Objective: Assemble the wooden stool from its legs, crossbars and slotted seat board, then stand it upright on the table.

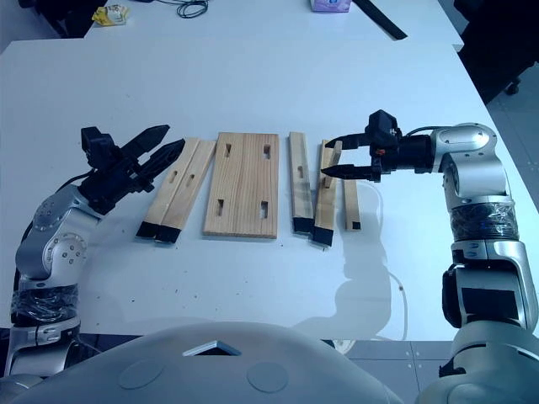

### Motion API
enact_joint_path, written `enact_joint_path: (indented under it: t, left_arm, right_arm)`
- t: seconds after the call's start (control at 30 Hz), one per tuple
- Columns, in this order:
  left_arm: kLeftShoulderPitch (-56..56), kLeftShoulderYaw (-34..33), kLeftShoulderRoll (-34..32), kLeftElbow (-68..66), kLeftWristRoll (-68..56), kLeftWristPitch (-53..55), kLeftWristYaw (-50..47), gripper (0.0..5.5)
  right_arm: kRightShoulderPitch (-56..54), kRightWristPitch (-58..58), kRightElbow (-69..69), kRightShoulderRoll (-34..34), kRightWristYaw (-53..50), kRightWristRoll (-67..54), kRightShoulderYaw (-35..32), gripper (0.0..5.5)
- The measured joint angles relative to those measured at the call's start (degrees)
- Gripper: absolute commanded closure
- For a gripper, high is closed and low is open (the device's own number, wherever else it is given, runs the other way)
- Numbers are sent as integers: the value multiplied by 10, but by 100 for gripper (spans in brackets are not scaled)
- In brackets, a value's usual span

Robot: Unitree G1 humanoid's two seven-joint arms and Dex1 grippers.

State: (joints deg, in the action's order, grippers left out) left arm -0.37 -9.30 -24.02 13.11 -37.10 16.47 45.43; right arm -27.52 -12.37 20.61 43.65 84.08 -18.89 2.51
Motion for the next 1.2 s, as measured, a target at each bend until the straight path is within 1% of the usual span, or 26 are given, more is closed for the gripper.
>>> enact_joint_path:
  t: [0.1,0.3,0.4,0.5,0.6,0.7,0.8,0.97,1.07,1.2]
  left_arm:
    - [0,0,0,0,0,-1,-1,281]
    - [14,0,5,2,0,-9,-5,281]
    - [15,1,9,3,0,-11,-7,281]
    - [16,2,13,3,0,-12,-8,281]
    - [12,2,16,0,1,-12,-10,281]
    - [8,2,19,-6,1,-14,-14,281]
    - [5,2,21,-13,7,-17,-17,281]
    - [0,3,23,-17,11,-21,-17,281]
    - [-2,3,25,-20,11,-22,-18,281]
    - [-3,3,25,-25,12,-23,-17,281]
  right_arm:
    - [0,-25,-9,1,-22,-14,-25,239]
    - [-1,-88,-76,3,-43,-64,-60,239]
    - [-9,-145,-128,-11,-79,-113,-80,239]
    - [-12,-176,-191,-43,-125,-147,-87,239]
    - [-2,-174,-227,-87,-189,-147,-83,239]
    - [35,-163,-239,-117,-222,-137,-69,239]
    - [43,-162,-240,-125,-246,-134,-65,239]
    - [43,-149,-228,-123,-248,-121,-56,239]
    - [26,-149,-220,-124,-257,-127,-73,239]
    - [-38,-150,-203,-143,-296,-167,-120,239]
